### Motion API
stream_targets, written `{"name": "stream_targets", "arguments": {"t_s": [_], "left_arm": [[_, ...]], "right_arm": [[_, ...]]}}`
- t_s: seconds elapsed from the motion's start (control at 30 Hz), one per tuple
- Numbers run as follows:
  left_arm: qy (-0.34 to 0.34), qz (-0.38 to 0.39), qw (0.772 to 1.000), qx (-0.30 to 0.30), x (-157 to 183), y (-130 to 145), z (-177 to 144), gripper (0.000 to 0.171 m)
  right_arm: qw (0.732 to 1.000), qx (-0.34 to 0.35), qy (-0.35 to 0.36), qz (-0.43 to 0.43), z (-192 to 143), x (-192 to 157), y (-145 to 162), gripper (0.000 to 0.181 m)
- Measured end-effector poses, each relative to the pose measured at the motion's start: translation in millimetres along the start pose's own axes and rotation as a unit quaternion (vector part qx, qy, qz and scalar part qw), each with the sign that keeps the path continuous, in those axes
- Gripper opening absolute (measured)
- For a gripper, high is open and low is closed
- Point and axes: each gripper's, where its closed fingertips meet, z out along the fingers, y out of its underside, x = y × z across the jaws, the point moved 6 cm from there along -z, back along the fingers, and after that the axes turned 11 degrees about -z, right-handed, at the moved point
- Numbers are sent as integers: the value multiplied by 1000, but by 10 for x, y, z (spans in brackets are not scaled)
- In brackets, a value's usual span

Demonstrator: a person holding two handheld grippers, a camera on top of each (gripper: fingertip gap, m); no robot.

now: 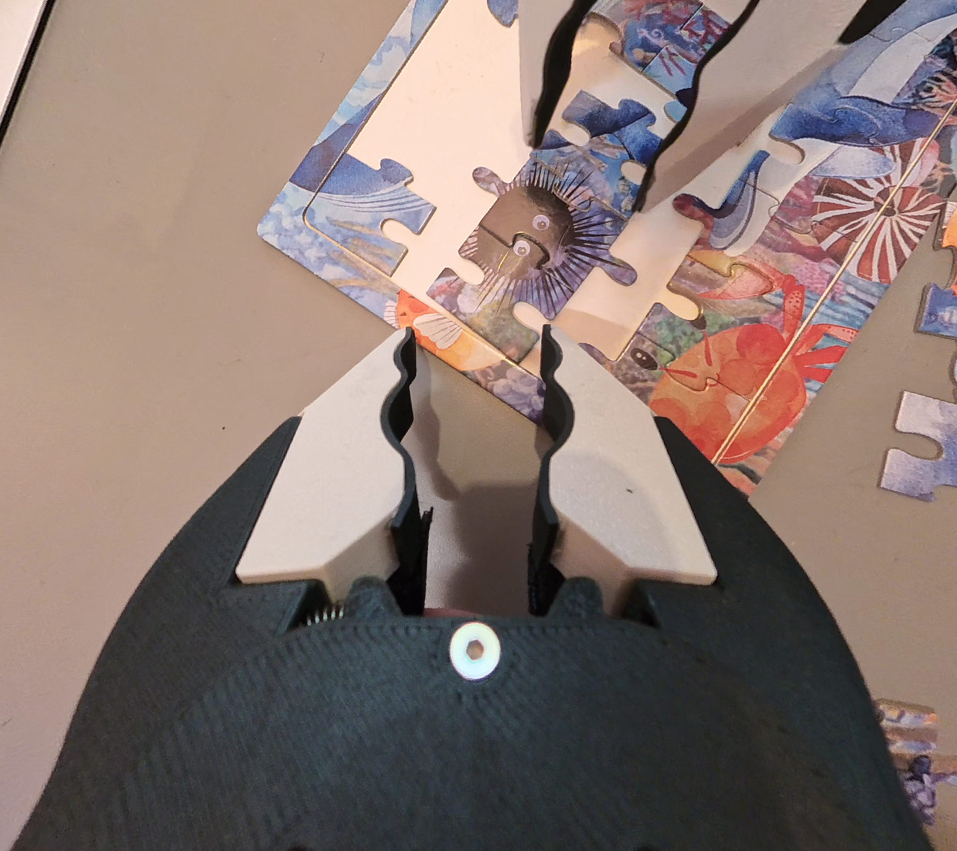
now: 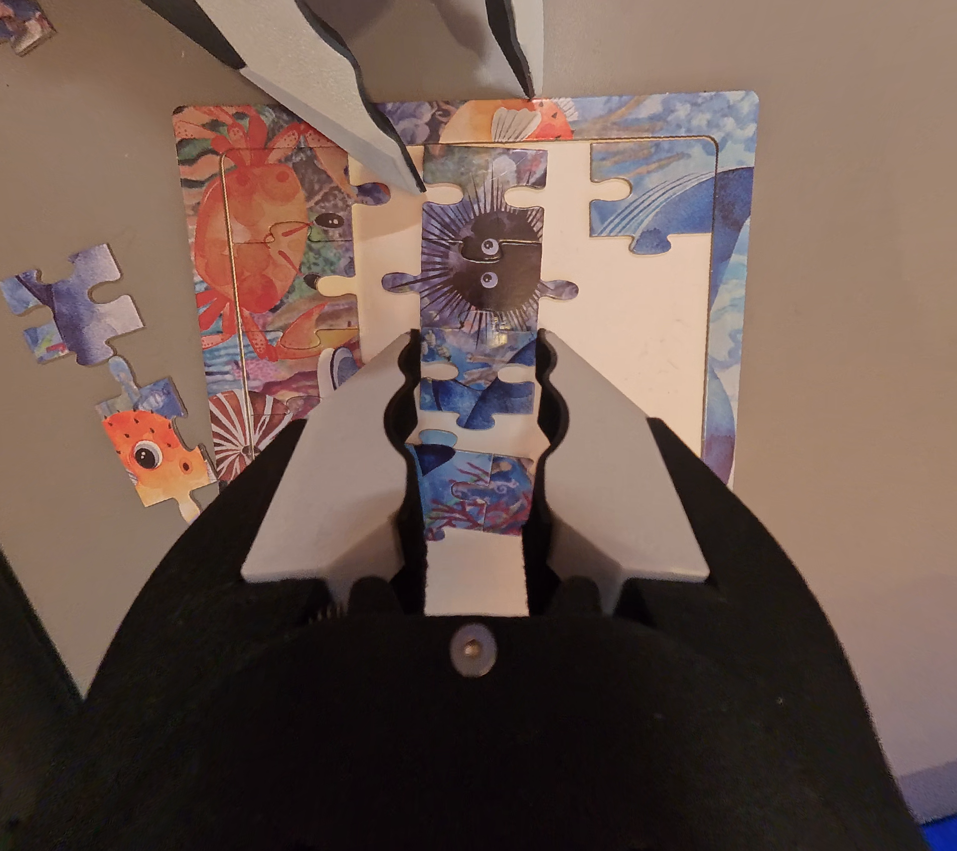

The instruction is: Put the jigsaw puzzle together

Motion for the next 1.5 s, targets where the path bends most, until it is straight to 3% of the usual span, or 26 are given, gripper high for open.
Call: {"name": "stream_targets", "arguments": {"t_s": [0.13, 0.37, 0.43, 0.53, 0.73, 0.9, 1.17, 1.5], "left_arm": [[-1, 1, 1000, -1, 5, -1, -3, 46], [-1, 1, 1000, -2, 5, 1, -5, 46], [-1, 1, 1000, -3, 5, 2, -7, 47], [-2, 2, 1000, -4, -12, 13, -34, 47], [19, -14, 1000, -7, -60, 64, -169, 48], [34, -8, 999, -37, 1, 138, -148, 58], [67, -9, 996, -56, 120, 176, -125, 78], [75, 5, 995, -64, 196, 179, -129, 79]], "right_arm": [[1000, 6, -12, -8, 34, -32, -21, 12], [999, 32, 8, -1, -39, 35, -83, 0], [1000, -1, 2, -3, 57, 27, -12, 0], [1000, 2, 12, 0, 11, 55, -23, 0], [999, 24, 23, 42, -218, 55, 92, 39], [999, 13, 14, 46, -108, -69, 205, 60], [999, -3, 9, 33, -31, -85, 226, 49], [1000, -27, -2, -2, -36, 12, 212, 44]]}}
